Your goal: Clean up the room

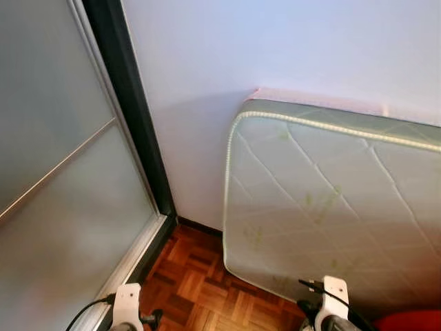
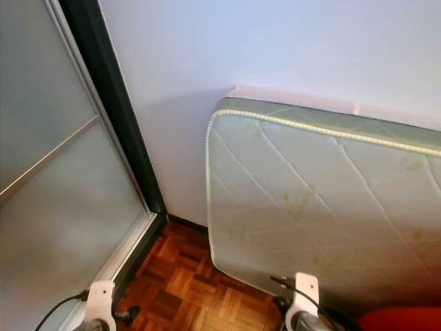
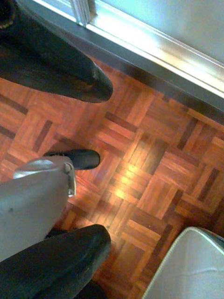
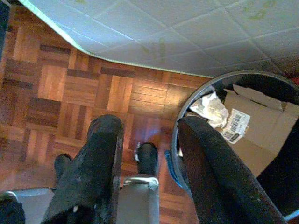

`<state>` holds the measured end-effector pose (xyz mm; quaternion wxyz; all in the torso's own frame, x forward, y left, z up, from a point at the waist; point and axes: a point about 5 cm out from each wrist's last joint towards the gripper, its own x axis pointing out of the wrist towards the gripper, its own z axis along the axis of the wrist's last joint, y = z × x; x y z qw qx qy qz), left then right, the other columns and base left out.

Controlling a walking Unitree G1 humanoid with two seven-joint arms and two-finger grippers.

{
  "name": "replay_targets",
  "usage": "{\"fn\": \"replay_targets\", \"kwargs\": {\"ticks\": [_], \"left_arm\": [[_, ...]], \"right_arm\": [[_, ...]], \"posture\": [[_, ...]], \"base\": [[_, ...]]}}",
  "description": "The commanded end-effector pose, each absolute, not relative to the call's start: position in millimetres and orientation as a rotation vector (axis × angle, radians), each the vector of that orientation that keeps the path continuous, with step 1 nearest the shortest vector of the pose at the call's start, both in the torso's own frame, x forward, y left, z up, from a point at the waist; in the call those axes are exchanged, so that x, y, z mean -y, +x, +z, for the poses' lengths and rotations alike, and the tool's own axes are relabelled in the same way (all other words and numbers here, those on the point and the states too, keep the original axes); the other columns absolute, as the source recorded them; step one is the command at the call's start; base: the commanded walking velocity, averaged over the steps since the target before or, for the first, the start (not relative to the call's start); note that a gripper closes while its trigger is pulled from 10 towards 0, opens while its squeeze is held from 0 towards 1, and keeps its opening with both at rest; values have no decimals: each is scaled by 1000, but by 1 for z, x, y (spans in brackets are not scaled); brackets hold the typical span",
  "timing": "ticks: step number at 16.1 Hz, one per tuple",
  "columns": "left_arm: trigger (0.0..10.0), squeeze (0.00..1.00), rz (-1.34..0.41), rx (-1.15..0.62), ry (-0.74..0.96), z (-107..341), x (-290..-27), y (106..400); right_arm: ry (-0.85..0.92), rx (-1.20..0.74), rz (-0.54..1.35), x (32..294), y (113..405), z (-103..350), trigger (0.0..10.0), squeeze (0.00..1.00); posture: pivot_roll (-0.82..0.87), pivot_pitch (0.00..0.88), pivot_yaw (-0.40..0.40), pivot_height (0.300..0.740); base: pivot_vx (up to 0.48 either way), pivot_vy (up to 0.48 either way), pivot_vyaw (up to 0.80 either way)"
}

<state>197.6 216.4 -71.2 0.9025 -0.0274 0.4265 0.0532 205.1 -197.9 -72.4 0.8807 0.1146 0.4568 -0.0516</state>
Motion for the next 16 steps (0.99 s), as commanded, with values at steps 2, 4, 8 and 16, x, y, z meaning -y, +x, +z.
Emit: {"fn": "replay_targets", "kwargs": {"ticks": [2,4,8,16], "left_arm": [[10000,0,129,-892,-60,-72,-220,194],[10000,0,136,-886,-73,-72,-220,195],[10000,0,126,-891,-67,-73,-219,193],[10000,0,123,-902,-43,-74,-219,191]], "right_arm": [[239,-969,-100,198,202,-74,10000,0],[236,-970,-98,198,202,-74,10000,0],[233,-973,-93,197,203,-74,10000,0],[226,-978,-89,199,203,-73,10000,0]], "posture": [[164,28,-16,740],[163,33,-17,740],[161,36,-16,740],[159,49,-20,740]], "base": [[0,0,-800],[0,0,-800],[0,0,-800],[0,-154,-794]]}}
